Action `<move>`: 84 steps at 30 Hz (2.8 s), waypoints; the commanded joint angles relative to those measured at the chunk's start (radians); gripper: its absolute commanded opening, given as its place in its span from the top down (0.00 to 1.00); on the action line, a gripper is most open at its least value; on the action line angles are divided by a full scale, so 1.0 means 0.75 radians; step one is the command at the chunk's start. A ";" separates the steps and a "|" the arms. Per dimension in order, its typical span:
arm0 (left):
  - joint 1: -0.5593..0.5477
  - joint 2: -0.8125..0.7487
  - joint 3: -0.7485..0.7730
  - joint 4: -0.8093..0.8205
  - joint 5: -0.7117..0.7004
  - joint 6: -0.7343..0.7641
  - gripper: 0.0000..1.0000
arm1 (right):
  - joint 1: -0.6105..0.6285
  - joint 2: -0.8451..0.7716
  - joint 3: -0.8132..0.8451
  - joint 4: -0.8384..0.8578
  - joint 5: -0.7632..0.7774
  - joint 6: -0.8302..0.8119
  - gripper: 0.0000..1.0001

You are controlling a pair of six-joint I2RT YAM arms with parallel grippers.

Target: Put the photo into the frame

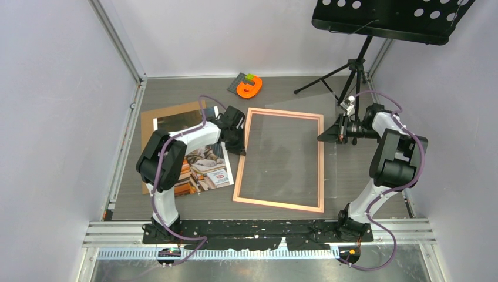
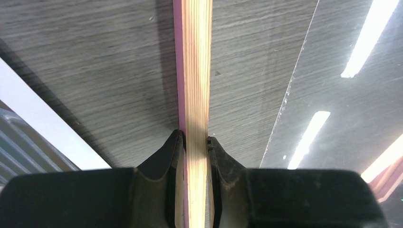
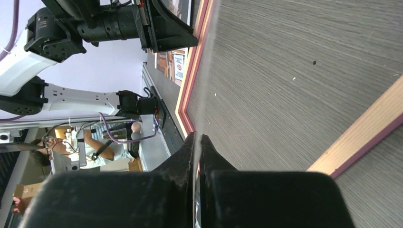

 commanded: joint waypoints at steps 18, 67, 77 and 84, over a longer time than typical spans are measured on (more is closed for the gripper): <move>0.071 -0.072 -0.024 0.075 0.182 0.008 0.23 | 0.052 -0.036 0.005 0.129 -0.214 0.219 0.94; 0.179 -0.164 -0.103 0.234 0.257 0.083 0.18 | 0.198 0.326 0.726 -0.826 -0.456 -0.507 0.94; 0.178 -0.181 -0.109 0.233 0.232 0.094 0.18 | 0.210 0.429 1.064 -0.828 -0.399 -0.324 0.94; 0.178 -0.203 -0.124 0.241 0.211 0.102 0.17 | 0.241 0.525 1.313 -0.821 -0.326 -0.191 0.94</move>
